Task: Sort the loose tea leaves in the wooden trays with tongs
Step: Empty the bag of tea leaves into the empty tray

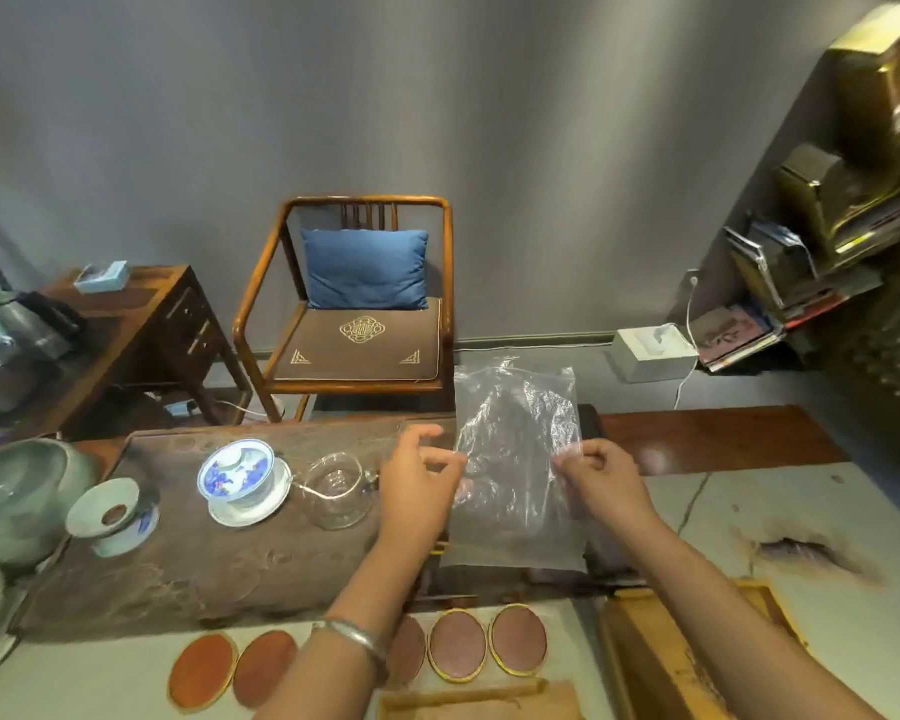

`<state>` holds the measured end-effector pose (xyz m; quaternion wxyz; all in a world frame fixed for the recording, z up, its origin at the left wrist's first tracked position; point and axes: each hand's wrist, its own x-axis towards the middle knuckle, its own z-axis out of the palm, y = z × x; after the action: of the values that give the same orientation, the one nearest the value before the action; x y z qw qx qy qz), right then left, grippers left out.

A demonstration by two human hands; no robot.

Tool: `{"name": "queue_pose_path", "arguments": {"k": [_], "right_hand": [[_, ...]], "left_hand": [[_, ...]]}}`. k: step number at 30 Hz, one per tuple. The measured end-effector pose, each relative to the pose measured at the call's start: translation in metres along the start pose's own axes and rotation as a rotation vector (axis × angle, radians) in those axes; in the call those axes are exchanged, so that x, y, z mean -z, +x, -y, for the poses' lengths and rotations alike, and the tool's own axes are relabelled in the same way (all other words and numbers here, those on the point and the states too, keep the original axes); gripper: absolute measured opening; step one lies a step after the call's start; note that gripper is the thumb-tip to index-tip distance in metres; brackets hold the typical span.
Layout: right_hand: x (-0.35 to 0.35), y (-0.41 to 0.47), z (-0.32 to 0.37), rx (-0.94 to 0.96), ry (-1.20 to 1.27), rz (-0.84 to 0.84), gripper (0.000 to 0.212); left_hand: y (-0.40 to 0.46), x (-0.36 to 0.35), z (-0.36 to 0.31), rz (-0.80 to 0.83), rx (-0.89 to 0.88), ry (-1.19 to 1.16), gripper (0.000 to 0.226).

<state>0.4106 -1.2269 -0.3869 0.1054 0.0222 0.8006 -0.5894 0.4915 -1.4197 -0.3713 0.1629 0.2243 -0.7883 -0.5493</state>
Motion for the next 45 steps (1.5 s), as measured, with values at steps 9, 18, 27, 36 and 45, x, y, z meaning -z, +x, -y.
{"name": "queue_pose_path", "arguments": {"k": [9,18,27,36,45], "right_hand": [[-0.046,0.131,-0.060,-0.003,-0.315,0.000,0.009],[-0.050,0.142,-0.089,0.086,-0.668,0.064,0.017],[-0.067,0.026,-0.059,0.520,-0.756,0.313,0.010],[-0.128,-0.012,-0.069,0.795,-1.199,0.434,0.029],[-0.125,-0.044,-0.064,0.873,-1.135,0.279,0.016]], "left_hand": [[0.092,-0.054,0.098,-0.010,0.188,0.199,0.016],[0.102,-0.069,0.136,-0.025,0.147,0.380,0.007],[0.035,-0.031,0.097,-0.001,-0.028,0.399,0.014],[-0.094,0.025,0.126,0.063,0.150,0.279,0.020],[-0.214,0.072,0.177,-0.049,0.242,0.349,0.017]]}}
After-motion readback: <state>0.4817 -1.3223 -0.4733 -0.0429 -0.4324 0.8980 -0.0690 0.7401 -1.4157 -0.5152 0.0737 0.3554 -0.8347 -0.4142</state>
